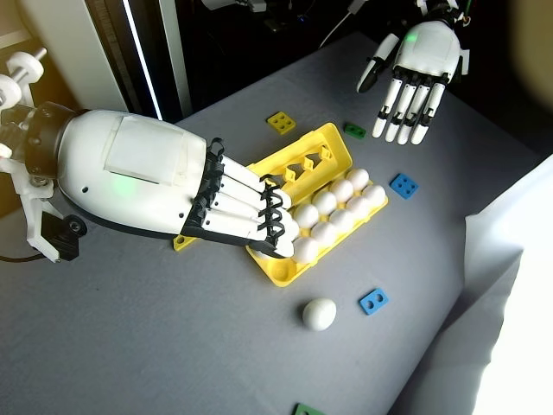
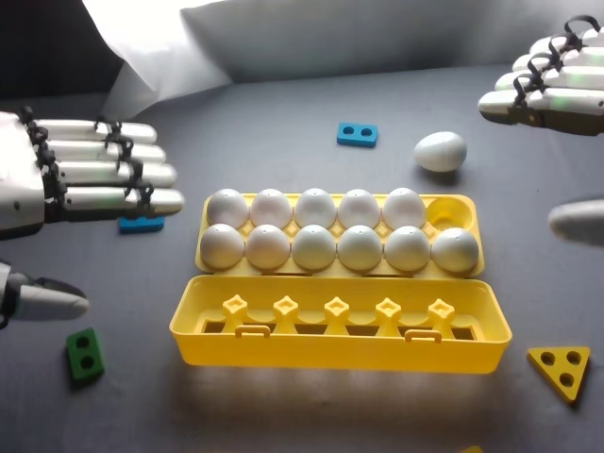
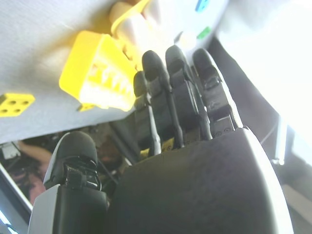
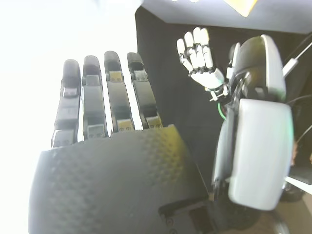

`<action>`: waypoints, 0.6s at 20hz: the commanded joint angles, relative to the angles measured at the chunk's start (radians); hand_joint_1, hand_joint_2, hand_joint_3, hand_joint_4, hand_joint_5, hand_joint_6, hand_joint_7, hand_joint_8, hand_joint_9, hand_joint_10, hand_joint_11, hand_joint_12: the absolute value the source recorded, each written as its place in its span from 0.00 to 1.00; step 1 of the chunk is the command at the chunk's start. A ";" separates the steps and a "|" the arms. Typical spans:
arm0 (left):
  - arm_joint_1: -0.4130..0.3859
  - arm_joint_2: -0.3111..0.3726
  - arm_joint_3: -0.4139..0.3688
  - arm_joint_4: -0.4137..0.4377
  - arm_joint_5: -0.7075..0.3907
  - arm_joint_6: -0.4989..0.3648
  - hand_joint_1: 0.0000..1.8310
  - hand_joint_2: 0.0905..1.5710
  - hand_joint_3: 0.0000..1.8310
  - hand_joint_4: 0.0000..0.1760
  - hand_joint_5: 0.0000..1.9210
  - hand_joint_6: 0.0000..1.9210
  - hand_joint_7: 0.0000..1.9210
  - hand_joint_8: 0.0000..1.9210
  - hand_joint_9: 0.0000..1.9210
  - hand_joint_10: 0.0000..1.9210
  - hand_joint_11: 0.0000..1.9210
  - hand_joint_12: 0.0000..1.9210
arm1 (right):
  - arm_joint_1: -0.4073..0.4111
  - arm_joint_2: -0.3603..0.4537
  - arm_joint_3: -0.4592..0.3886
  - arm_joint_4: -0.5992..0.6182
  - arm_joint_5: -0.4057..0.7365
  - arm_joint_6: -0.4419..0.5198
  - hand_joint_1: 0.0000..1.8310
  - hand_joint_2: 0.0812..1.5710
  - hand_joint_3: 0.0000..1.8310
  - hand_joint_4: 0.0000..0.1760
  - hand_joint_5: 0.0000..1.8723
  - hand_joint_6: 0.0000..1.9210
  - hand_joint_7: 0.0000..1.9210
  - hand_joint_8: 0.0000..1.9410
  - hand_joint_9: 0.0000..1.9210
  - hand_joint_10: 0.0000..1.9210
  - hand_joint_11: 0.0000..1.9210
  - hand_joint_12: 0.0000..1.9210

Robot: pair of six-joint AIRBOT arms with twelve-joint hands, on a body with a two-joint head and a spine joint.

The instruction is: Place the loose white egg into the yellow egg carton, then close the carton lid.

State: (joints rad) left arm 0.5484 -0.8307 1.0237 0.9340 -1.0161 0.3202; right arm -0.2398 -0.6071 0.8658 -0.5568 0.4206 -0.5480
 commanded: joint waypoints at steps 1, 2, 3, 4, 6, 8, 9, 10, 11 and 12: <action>-0.007 0.019 0.005 -0.063 -0.066 0.001 0.00 0.79 0.02 0.00 0.00 0.00 0.00 0.00 0.00 0.00 0.00 0.00 | 0.012 0.011 -0.003 0.033 0.091 0.002 0.00 0.76 0.01 0.00 0.06 0.00 0.06 0.00 0.04 0.00 0.00 0.10; -0.007 0.019 0.005 -0.063 -0.066 0.001 0.00 0.79 0.02 0.00 0.01 0.00 0.00 0.00 0.00 0.00 0.00 0.00 | 0.012 0.011 -0.004 0.037 0.090 0.002 0.00 0.76 0.00 0.00 0.06 0.00 0.05 0.00 0.03 0.00 0.00 0.10; -0.008 0.019 0.004 -0.063 -0.066 0.000 0.00 0.79 0.02 0.00 0.00 0.00 0.00 0.00 0.00 0.00 0.00 0.00 | 0.013 0.011 -0.004 0.044 0.086 0.002 0.00 0.76 0.00 0.00 0.05 0.00 0.04 0.00 0.02 0.00 0.00 0.08; -0.011 0.019 0.003 -0.063 -0.064 0.000 0.00 0.80 0.02 0.00 0.01 0.00 0.00 0.00 0.00 0.00 0.00 0.00 | 0.013 0.011 -0.003 0.056 0.075 0.002 0.00 0.77 0.00 0.00 0.05 0.00 0.04 0.00 0.03 0.00 0.00 0.08; -0.013 0.017 0.000 -0.063 -0.060 0.000 0.00 0.80 0.02 0.00 0.00 0.00 0.00 0.00 0.00 0.00 0.00 0.00 | 0.013 0.005 0.005 0.092 0.048 -0.017 0.00 0.77 0.00 0.00 0.06 0.00 0.06 0.00 0.04 0.00 0.00 0.11; -0.013 0.018 -0.004 -0.055 -0.055 -0.007 0.00 0.79 0.01 0.00 0.01 0.00 0.00 0.00 0.00 0.00 0.00 0.00 | 0.012 -0.012 0.023 0.094 0.041 -0.018 0.00 0.77 0.00 0.00 0.06 0.00 0.05 0.00 0.04 0.00 0.00 0.10; -0.012 0.018 -0.005 -0.049 -0.049 -0.015 0.00 0.80 0.02 0.00 0.00 0.00 0.00 0.00 0.00 0.00 0.00 0.00 | 0.011 -0.022 0.034 0.098 0.040 -0.018 0.00 0.77 0.00 0.00 0.05 0.00 0.04 0.00 0.02 0.00 0.00 0.07; -0.010 0.018 -0.005 -0.045 -0.046 -0.020 0.00 0.80 0.02 0.00 0.00 0.00 0.00 0.00 0.00 0.00 0.00 0.00 | 0.012 -0.033 0.048 0.101 0.040 -0.018 0.00 0.77 0.00 0.00 0.06 0.00 0.05 0.00 0.04 0.00 0.00 0.11; -0.010 0.018 -0.004 -0.041 -0.044 -0.024 0.00 0.80 0.02 0.00 0.00 0.00 0.00 0.00 0.00 0.00 0.00 0.00 | 0.013 -0.041 0.056 0.102 0.040 -0.019 0.00 0.77 0.00 0.00 0.06 0.00 0.05 0.00 0.04 0.00 0.00 0.11; -0.010 0.018 -0.003 -0.038 -0.042 -0.026 0.00 0.80 0.02 0.00 0.00 0.00 0.00 0.00 0.00 0.00 0.00 0.00 | 0.014 -0.048 0.063 0.102 0.040 -0.021 0.00 0.77 0.00 0.00 0.06 0.00 0.05 0.00 0.04 0.00 0.00 0.11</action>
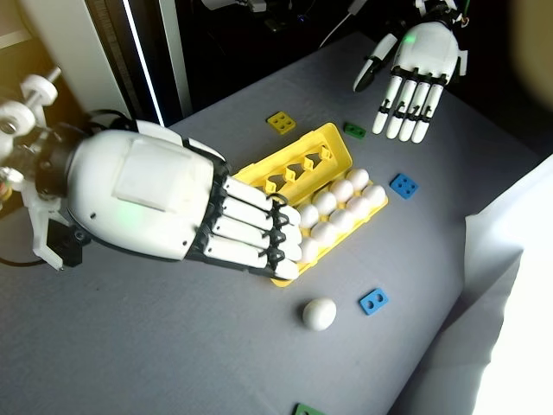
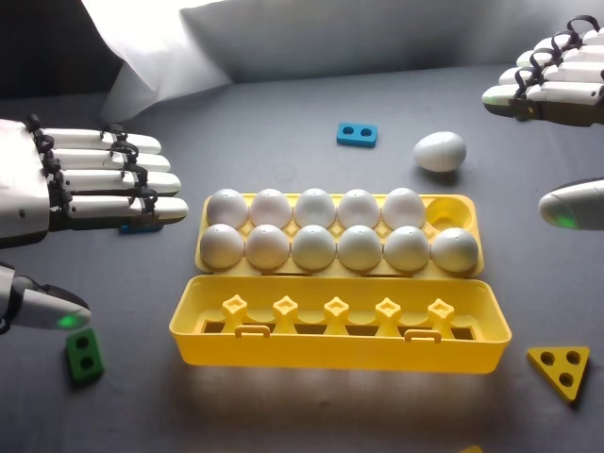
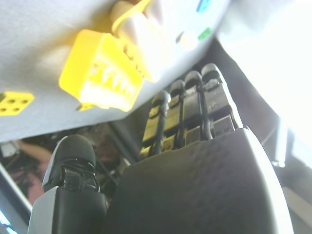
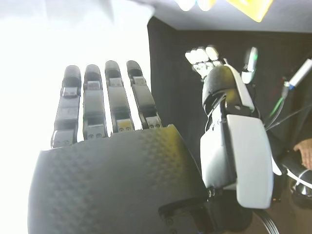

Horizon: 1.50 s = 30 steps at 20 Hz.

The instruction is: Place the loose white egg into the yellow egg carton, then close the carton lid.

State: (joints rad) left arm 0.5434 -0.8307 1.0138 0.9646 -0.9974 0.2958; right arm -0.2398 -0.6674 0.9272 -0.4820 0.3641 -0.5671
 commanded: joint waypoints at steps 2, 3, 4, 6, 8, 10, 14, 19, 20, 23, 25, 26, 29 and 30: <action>-0.005 0.018 0.008 -0.056 -0.054 -0.010 0.00 0.80 0.01 0.00 0.01 0.00 0.00 0.00 0.00 0.00 0.00 0.00 | 0.025 -0.004 0.021 0.027 0.096 -0.018 0.00 0.78 0.00 0.00 0.06 0.00 0.05 0.00 0.04 0.00 0.00 0.12; -0.005 0.017 0.008 -0.050 -0.050 -0.013 0.00 0.80 0.01 0.00 0.00 0.00 0.00 0.00 0.00 0.00 0.00 0.00 | 0.027 -0.011 0.030 0.029 0.096 -0.018 0.00 0.77 0.00 0.00 0.06 0.00 0.05 0.00 0.04 0.00 0.00 0.13; -0.006 0.017 0.008 -0.039 -0.049 -0.019 0.00 0.80 0.01 0.00 0.00 0.00 0.00 0.00 0.00 0.00 0.00 0.00 | 0.028 -0.020 0.040 0.036 0.096 -0.019 0.00 0.78 0.00 0.00 0.06 0.00 0.05 0.00 0.04 0.00 0.00 0.11; -0.016 0.018 0.009 -0.009 -0.040 -0.044 0.00 0.80 0.01 0.00 0.01 0.00 0.00 0.00 0.00 0.00 0.00 0.00 | 0.028 -0.030 0.054 0.040 0.096 -0.019 0.06 0.76 0.00 0.00 0.09 0.00 0.08 0.00 0.06 0.00 0.00 0.18; -0.033 0.017 0.012 0.028 -0.039 -0.080 0.00 0.80 0.01 0.00 0.01 0.00 0.00 0.00 0.00 0.00 0.00 0.00 | 0.029 -0.043 0.072 0.068 0.092 -0.040 0.10 0.72 0.00 0.00 0.09 0.00 0.06 0.00 0.04 0.00 0.00 0.16; -0.074 0.016 0.024 0.117 -0.034 -0.189 0.00 0.80 0.01 0.00 0.01 0.00 0.00 0.00 0.00 0.00 0.00 0.00 | 0.036 -0.057 0.093 0.134 0.068 -0.113 0.13 0.68 0.00 0.11 0.07 0.00 0.05 0.00 0.03 0.00 0.00 0.09; -0.100 0.009 0.043 0.108 -0.056 -0.181 0.00 0.80 0.01 0.00 0.02 0.01 0.00 0.00 0.00 0.00 0.00 0.00 | 0.051 -0.068 0.097 0.316 0.049 -0.345 0.15 0.61 0.00 0.32 0.04 0.00 0.05 0.01 0.02 0.00 0.00 0.00; -0.093 0.009 0.048 0.165 -0.050 -0.182 0.00 0.81 0.00 0.00 0.01 0.00 0.00 0.00 0.00 0.00 0.00 0.00 | 0.040 -0.156 0.190 0.424 0.041 -0.420 0.20 0.52 0.00 0.57 0.06 0.00 0.00 0.00 0.00 0.00 0.00 0.00; -0.092 0.009 0.050 0.168 -0.050 -0.182 0.00 0.81 0.00 0.00 0.01 0.00 0.00 0.00 0.00 0.00 0.00 0.00 | 0.039 -0.183 0.224 0.431 0.036 -0.420 0.19 0.51 0.00 0.60 0.06 0.00 0.00 0.00 0.00 0.00 0.00 0.00; -0.091 0.009 0.062 0.186 -0.048 -0.217 0.00 0.81 0.00 0.00 0.00 0.00 0.00 0.00 0.00 0.00 0.00 0.00 | 0.037 -0.247 0.308 0.482 0.012 -0.420 0.20 0.48 0.00 0.72 0.10 0.00 0.00 0.00 0.00 0.00 0.00 0.00; -0.099 0.007 0.075 0.209 -0.049 -0.267 0.00 0.81 0.00 0.00 0.02 0.01 0.00 0.00 0.00 0.00 0.00 0.00 | 0.031 -0.291 0.359 0.484 0.012 -0.420 0.21 0.47 0.00 0.88 0.12 0.01 0.00 0.00 0.00 0.00 0.00 0.00; -0.110 0.002 0.080 0.229 -0.049 -0.297 0.00 0.81 0.00 0.00 0.01 0.00 0.00 0.00 0.00 0.00 0.00 0.00 | 0.025 -0.309 0.382 0.484 0.012 -0.420 0.22 0.46 0.00 0.91 0.14 0.02 0.00 0.00 0.00 0.00 0.00 0.00; -0.116 -0.001 0.083 0.294 -0.062 -0.318 0.00 0.80 0.00 0.00 0.03 0.01 0.00 0.00 0.00 0.00 0.00 0.00 | -0.005 -0.348 0.426 0.484 0.018 -0.420 0.22 0.44 0.00 0.97 0.22 0.01 0.00 0.00 0.00 0.00 0.00 0.00; -0.115 -0.003 0.086 0.315 -0.065 -0.320 0.00 0.80 0.00 0.00 0.02 0.00 0.00 0.00 0.00 0.00 0.00 0.00 | -0.011 -0.360 0.441 0.484 0.021 -0.420 0.22 0.43 0.00 0.97 0.23 0.01 0.00 0.00 0.00 0.00 0.00 0.00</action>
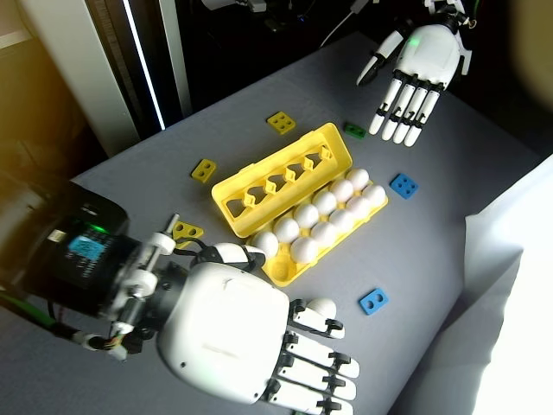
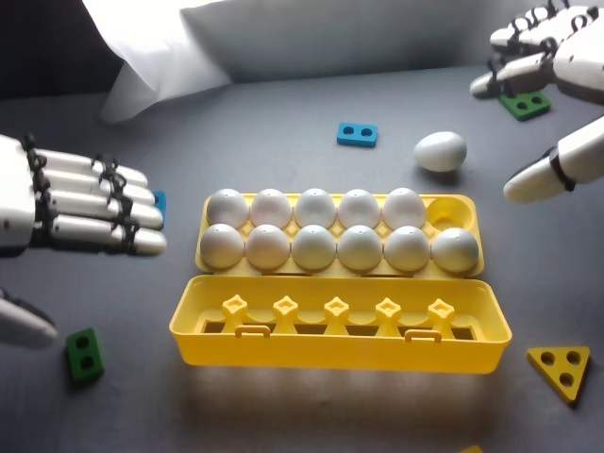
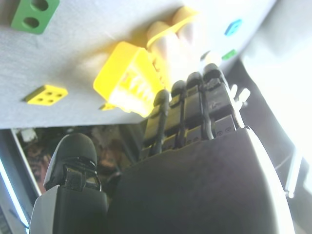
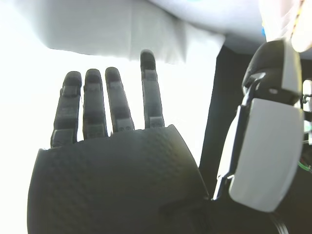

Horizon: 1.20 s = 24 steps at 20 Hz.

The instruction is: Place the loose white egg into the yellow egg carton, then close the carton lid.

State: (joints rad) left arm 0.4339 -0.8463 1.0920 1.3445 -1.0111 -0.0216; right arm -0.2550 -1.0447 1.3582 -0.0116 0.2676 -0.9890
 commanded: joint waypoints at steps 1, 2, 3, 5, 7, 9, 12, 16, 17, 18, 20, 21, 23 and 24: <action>-0.005 0.010 0.013 -0.038 -0.064 -0.009 0.00 0.80 0.00 0.00 0.00 0.00 0.00 0.00 0.00 0.00 0.00 0.00 | 0.002 0.005 0.022 0.014 0.119 0.002 0.21 0.44 0.00 0.94 0.23 0.01 0.00 0.00 0.00 0.00 0.00 0.00; -0.005 0.007 0.017 -0.009 -0.087 -0.010 0.00 0.80 0.00 0.00 0.00 0.00 0.00 0.00 0.00 0.00 0.00 0.00 | 0.000 -0.007 0.036 0.014 0.119 0.002 0.23 0.45 0.00 0.95 0.28 0.01 0.00 0.00 0.00 0.00 0.00 0.00; -0.005 0.004 0.021 0.019 -0.104 -0.010 0.00 0.80 0.00 0.00 0.00 0.00 0.00 0.00 0.00 0.00 0.00 0.00 | -0.001 -0.020 0.051 0.013 0.119 0.002 0.25 0.45 0.00 0.97 0.30 0.01 0.00 0.00 0.00 0.00 0.00 0.00; -0.005 -0.002 0.035 0.045 -0.159 -0.027 0.00 0.80 0.00 0.00 0.01 0.00 0.00 0.00 0.00 0.00 0.00 0.00 | -0.003 -0.049 0.087 0.013 0.119 0.002 0.27 0.45 0.00 1.00 0.35 0.01 0.00 0.00 0.00 0.00 0.00 0.00; -0.006 -0.011 0.061 0.040 -0.198 -0.060 0.00 0.80 0.00 0.00 0.01 0.00 0.00 0.00 0.00 0.00 0.00 0.00 | -0.004 -0.076 0.122 0.012 0.119 0.001 0.32 0.44 0.00 0.97 0.41 0.01 0.00 0.00 0.00 0.00 0.00 0.00; 0.009 -0.021 0.081 0.035 -0.227 -0.074 0.00 0.80 0.00 0.00 0.01 0.00 0.00 0.00 0.00 0.00 0.00 0.00 | -0.004 -0.098 0.149 -0.003 0.129 0.001 0.36 0.44 0.00 1.00 0.43 0.01 0.00 0.00 0.00 0.00 0.00 0.00; 0.048 -0.031 0.094 0.035 -0.266 -0.083 0.00 0.80 0.00 0.00 0.02 0.01 0.00 0.00 0.00 0.00 0.00 0.00 | -0.004 -0.119 0.171 -0.037 0.136 0.001 0.41 0.47 0.01 1.00 0.47 0.02 0.01 0.00 0.00 0.00 0.00 0.00; 0.075 -0.051 0.109 0.046 -0.288 -0.095 0.00 0.80 0.00 0.00 0.03 0.01 0.01 0.00 0.00 0.00 0.00 0.00 | 0.003 -0.144 0.188 -0.038 0.147 0.002 0.42 0.47 0.00 1.00 0.50 0.01 0.02 0.00 0.00 0.00 0.00 0.00; 0.075 -0.052 0.109 0.050 -0.289 -0.099 0.00 0.80 0.00 0.00 0.03 0.01 0.01 0.00 0.00 0.00 0.00 0.00 | 0.004 -0.145 0.189 -0.038 0.147 0.002 0.44 0.47 0.00 0.96 0.53 0.01 0.04 0.00 0.00 0.00 0.00 0.00; 0.076 -0.056 0.112 0.053 -0.291 -0.108 0.00 0.80 0.00 0.00 0.04 0.01 0.02 0.01 0.00 0.00 0.00 0.00 | 0.013 -0.150 0.189 -0.038 0.147 0.002 0.45 0.47 0.00 0.99 0.55 0.01 0.05 0.00 0.00 0.00 0.00 0.00; 0.083 -0.059 0.116 0.058 -0.298 -0.107 0.00 0.80 0.00 0.00 0.03 0.00 0.01 0.00 0.00 0.00 0.00 0.00 | 0.028 -0.158 0.190 -0.038 0.149 0.001 0.45 0.48 0.00 0.98 0.57 0.01 0.05 0.00 0.00 0.00 0.00 0.00; 0.092 -0.060 0.117 0.061 -0.299 -0.101 0.00 0.80 0.00 0.00 0.02 0.00 0.00 0.00 0.00 0.00 0.00 0.00 | 0.034 -0.163 0.192 -0.039 0.150 0.001 0.45 0.48 0.00 0.90 0.57 0.01 0.05 0.00 0.00 0.00 0.00 0.00; 0.112 -0.062 0.120 0.063 -0.299 -0.086 0.00 0.79 0.00 0.00 0.03 0.00 0.01 0.00 0.00 0.00 0.00 0.00 | 0.047 -0.179 0.205 -0.039 0.151 0.002 0.44 0.46 0.00 0.91 0.57 0.00 0.06 0.00 0.01 0.00 0.00 0.00; 0.118 -0.063 0.120 0.063 -0.299 -0.081 0.00 0.80 0.00 0.00 0.04 0.01 0.02 0.01 0.00 0.00 0.00 0.00 | 0.050 -0.185 0.211 -0.039 0.150 0.002 0.44 0.47 0.00 0.89 0.57 0.00 0.06 0.00 0.01 0.00 0.00 0.00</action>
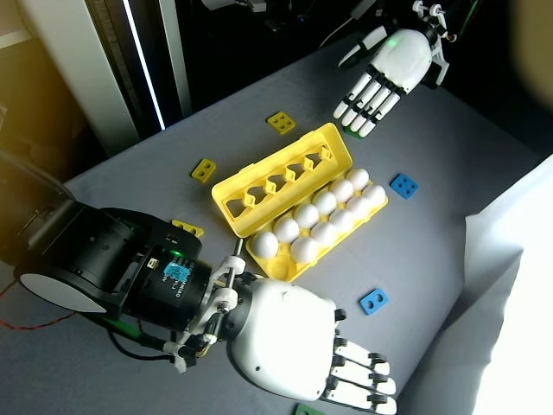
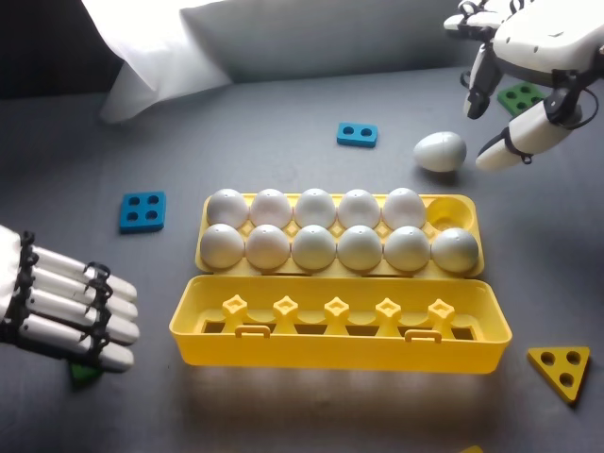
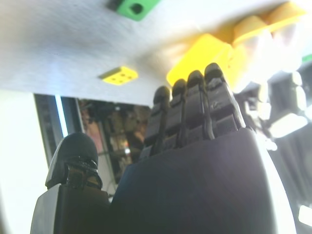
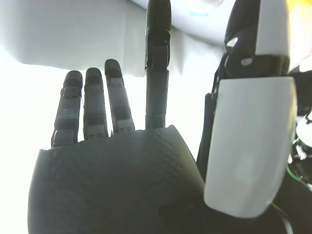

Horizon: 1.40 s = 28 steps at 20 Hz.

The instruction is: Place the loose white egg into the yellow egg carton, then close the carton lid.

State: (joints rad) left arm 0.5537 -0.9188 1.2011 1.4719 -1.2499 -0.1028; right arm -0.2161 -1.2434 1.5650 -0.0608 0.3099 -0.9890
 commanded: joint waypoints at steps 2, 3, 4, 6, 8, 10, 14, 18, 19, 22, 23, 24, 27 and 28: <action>0.007 0.008 0.009 -0.063 -0.059 0.005 0.00 0.80 0.00 0.00 0.05 0.00 0.04 0.00 0.01 0.00 0.00 0.00 | 0.016 -0.006 0.029 0.010 0.108 0.002 0.43 0.46 0.00 0.89 0.57 0.00 0.05 0.00 0.01 0.00 0.00 0.00; 0.008 0.008 0.008 -0.063 -0.057 0.008 0.00 0.80 0.00 0.00 0.05 0.00 0.03 0.00 0.00 0.00 0.00 0.00 | 0.016 -0.015 0.041 0.010 0.108 0.002 0.43 0.46 0.00 0.89 0.56 0.00 0.04 0.00 0.01 0.00 0.00 0.00; 0.008 0.008 0.007 -0.064 -0.055 0.009 0.00 0.80 0.00 0.00 0.04 0.00 0.03 0.00 0.01 0.00 0.00 0.00 | 0.016 -0.024 0.049 0.010 0.107 0.002 0.41 0.46 0.00 0.93 0.54 0.00 0.04 0.00 0.00 0.00 0.00 0.00; 0.008 0.008 0.005 -0.064 -0.049 0.011 0.00 0.80 0.00 0.00 0.04 0.00 0.04 0.00 0.01 0.00 0.00 0.00 | 0.016 -0.034 0.054 0.008 0.107 0.002 0.40 0.46 0.00 0.99 0.53 0.00 0.03 0.00 0.00 0.00 0.00 0.00; 0.007 0.008 0.003 -0.064 -0.042 0.011 0.00 0.80 0.00 0.00 0.04 0.00 0.03 0.00 0.00 0.00 0.00 0.00 | 0.015 -0.045 0.059 0.001 0.108 0.002 0.40 0.46 0.00 1.00 0.52 0.00 0.03 0.00 0.00 0.00 0.00 0.00; 0.002 0.007 0.000 -0.064 -0.037 0.011 0.00 0.80 0.00 0.00 0.03 0.00 0.02 0.00 0.00 0.00 0.00 0.00 | 0.010 -0.059 0.067 -0.005 0.108 0.002 0.38 0.47 0.00 1.00 0.49 0.00 0.03 0.00 0.00 0.00 0.00 0.00; -0.012 0.008 -0.010 -0.064 -0.035 0.011 0.00 0.80 0.00 0.00 0.04 0.01 0.03 0.00 0.00 0.00 0.00 0.00 | 0.005 -0.089 0.089 -0.006 0.109 0.004 0.38 0.48 0.01 1.00 0.50 0.00 0.04 0.00 0.00 0.00 0.00 0.00; -0.013 0.007 -0.010 -0.063 -0.033 0.011 0.00 0.81 0.00 0.00 0.04 0.00 0.03 0.00 0.00 0.00 0.00 0.00 | -0.002 -0.095 0.091 -0.006 0.121 0.008 0.37 0.49 0.00 1.00 0.50 0.00 0.04 0.00 0.00 0.00 0.00 0.00; -0.013 0.007 -0.010 -0.063 -0.033 0.011 0.00 0.81 0.00 0.00 0.04 0.00 0.03 0.00 0.00 0.00 0.00 0.00 | -0.006 -0.096 0.092 -0.006 0.126 0.008 0.37 0.49 0.00 1.00 0.50 0.00 0.04 0.00 0.00 0.00 0.00 0.00; -0.013 0.006 -0.011 -0.063 -0.033 0.011 0.00 0.80 0.00 0.00 0.04 0.00 0.03 0.00 0.00 0.00 0.00 0.00 | -0.019 -0.099 0.098 -0.006 0.131 0.008 0.38 0.48 0.00 1.00 0.51 0.00 0.05 0.00 0.00 0.00 0.00 0.00; -0.013 0.006 -0.011 -0.063 -0.032 0.011 0.00 0.80 0.00 0.00 0.04 0.00 0.02 0.00 0.00 0.00 0.00 0.00 | -0.022 -0.100 0.100 -0.006 0.132 0.009 0.37 0.48 0.00 1.00 0.50 0.00 0.04 0.00 0.00 0.00 0.00 0.00; -0.014 0.006 -0.011 -0.063 -0.032 0.011 0.00 0.80 0.00 0.00 0.04 0.00 0.03 0.00 0.00 0.00 0.00 0.00 | -0.027 -0.103 0.104 -0.006 0.134 0.011 0.37 0.48 0.00 1.00 0.51 0.00 0.04 0.00 0.00 0.00 0.00 0.00; -0.014 0.006 -0.013 -0.063 -0.032 0.010 0.00 0.80 0.00 0.00 0.04 0.00 0.02 0.00 0.00 0.00 0.00 0.00 | -0.033 -0.113 0.123 -0.006 0.140 0.018 0.37 0.48 0.00 0.98 0.50 0.00 0.04 0.00 0.00 0.00 0.00 0.00; -0.014 0.005 -0.014 -0.063 -0.032 0.010 0.00 0.80 0.00 0.00 0.04 0.00 0.03 0.00 0.00 0.00 0.00 0.00 | -0.033 -0.116 0.127 -0.006 0.142 0.018 0.38 0.48 0.00 0.89 0.50 0.00 0.04 0.00 0.00 0.00 0.00 0.00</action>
State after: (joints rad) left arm 0.5430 -0.9211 1.1839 1.4708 -1.2255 -0.0910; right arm -0.2543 -1.3739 1.6863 -0.0792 0.3382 -0.9737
